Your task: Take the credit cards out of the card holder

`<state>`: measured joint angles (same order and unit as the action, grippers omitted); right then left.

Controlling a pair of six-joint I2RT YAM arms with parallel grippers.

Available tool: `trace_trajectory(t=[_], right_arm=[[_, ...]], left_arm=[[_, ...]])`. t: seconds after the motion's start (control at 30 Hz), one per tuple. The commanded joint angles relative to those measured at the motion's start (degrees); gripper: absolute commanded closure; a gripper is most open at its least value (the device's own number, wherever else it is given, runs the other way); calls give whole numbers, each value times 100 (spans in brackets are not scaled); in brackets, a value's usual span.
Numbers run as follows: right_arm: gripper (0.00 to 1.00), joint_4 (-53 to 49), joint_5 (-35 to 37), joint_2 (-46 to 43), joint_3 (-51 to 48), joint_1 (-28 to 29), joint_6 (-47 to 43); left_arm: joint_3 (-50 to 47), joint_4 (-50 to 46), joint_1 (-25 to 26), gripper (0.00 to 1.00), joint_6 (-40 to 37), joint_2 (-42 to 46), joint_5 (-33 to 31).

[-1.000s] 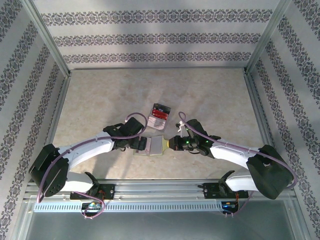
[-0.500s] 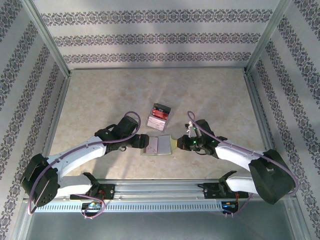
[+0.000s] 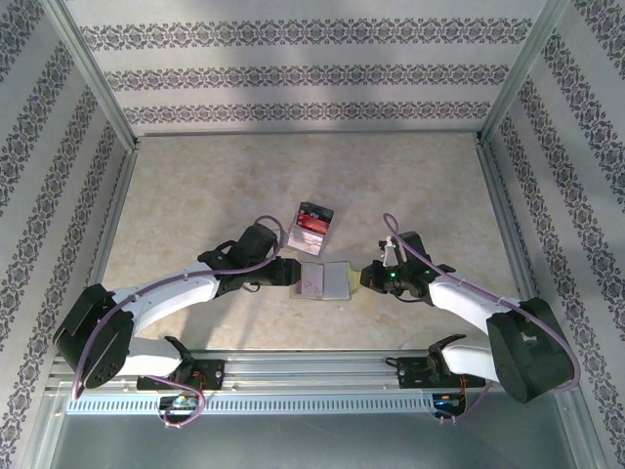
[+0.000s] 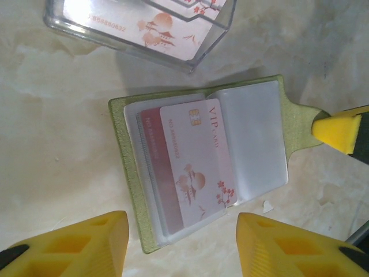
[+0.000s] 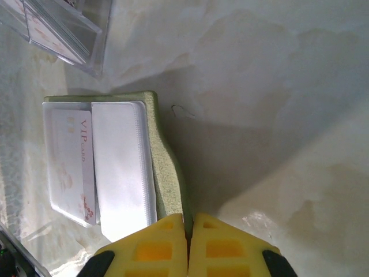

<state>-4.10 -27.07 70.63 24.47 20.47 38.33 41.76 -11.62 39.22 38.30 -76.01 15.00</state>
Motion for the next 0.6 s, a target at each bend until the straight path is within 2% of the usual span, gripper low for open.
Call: trace_trajectory(t=[0.0,0.1,0.23,0.4,0.57], right_arm=[[90,-287,-77,-221,124,-78,-162],[79,-701,62,-550,314,-96,-223],[71,-1378,245,-940,646,-100,-242],[71,-1822,263,-1224,1071,59,-35],[74,-1685,325,-1183,1610,774,263]], left_arm=[[-44,325,-115,48,253,-39,84],[-195,551,-257,47,423,-11,251],[-408,913,-410,48,588,54,519],[-483,1071,-485,52,621,-16,743],[-502,1203,-546,55,672,-176,824]])
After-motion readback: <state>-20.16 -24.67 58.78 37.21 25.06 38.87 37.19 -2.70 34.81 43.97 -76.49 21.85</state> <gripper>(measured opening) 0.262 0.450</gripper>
